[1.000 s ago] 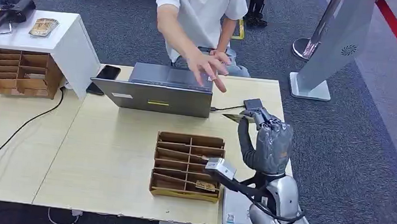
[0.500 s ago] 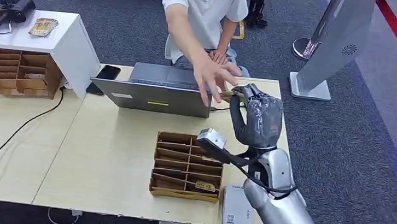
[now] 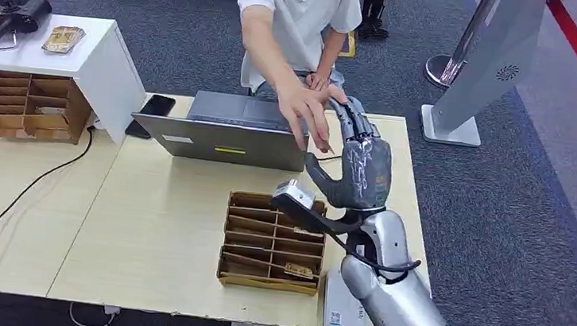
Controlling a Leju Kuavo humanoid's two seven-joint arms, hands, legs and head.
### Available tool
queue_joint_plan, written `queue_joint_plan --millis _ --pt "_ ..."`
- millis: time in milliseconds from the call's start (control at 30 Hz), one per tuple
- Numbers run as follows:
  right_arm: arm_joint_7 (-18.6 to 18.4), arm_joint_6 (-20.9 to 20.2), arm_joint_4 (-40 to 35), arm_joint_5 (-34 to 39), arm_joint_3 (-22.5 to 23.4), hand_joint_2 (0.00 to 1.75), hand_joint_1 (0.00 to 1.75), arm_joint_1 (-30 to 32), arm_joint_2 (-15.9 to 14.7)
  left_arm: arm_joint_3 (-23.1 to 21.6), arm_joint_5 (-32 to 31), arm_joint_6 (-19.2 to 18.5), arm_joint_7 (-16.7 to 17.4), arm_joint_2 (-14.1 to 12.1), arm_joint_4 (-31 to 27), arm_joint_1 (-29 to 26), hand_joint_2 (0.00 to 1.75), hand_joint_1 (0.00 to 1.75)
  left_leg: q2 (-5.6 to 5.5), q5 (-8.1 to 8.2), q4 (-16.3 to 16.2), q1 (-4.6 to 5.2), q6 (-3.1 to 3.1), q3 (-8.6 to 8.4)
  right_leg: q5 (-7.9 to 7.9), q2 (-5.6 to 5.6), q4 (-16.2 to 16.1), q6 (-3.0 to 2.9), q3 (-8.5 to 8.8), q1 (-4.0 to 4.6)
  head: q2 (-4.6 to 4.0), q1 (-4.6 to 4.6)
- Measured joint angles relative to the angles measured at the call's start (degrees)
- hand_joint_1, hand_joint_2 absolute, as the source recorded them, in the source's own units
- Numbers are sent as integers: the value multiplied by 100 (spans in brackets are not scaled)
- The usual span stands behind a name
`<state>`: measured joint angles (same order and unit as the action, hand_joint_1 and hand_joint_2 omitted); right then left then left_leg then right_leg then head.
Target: Pass the card to the sensor for recognition and then transmit it.
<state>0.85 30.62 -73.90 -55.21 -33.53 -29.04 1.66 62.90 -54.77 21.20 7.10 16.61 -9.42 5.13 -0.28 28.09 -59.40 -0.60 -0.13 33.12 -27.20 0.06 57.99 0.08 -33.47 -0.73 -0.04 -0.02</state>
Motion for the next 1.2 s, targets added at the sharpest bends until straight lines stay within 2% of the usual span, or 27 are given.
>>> queue_joint_plan --millis 500,833,1067,1200 --pt "144 98 -181 209 -92 0 0 94 2 0 0 -22 -57 -2 0 0 0 0 0 0 0 0 0 -1 0 1 -1 0 -2 0 0 0" --pt "697 599 -1121 789 -133 0 0 967 -199 2 98 7 -107 4 0 -2 0 0 0 4 0 1 0 0 -2 0 -2 1 -3 0 0 0" --pt "796 662 -1473 876 -166 0 0 1306 -297 2 133 24 -109 7 0 0 0 0 2 4 0 0 0 -2 -1 1 -2 1 -3 0 0 0" --pt "1252 765 -1750 1016 -164 0 0 1719 -306 35 205 107 -109 39 0 -1 0 0 0 4 0 0 0 -2 -2 0 -2 1 -2 0 0 0"
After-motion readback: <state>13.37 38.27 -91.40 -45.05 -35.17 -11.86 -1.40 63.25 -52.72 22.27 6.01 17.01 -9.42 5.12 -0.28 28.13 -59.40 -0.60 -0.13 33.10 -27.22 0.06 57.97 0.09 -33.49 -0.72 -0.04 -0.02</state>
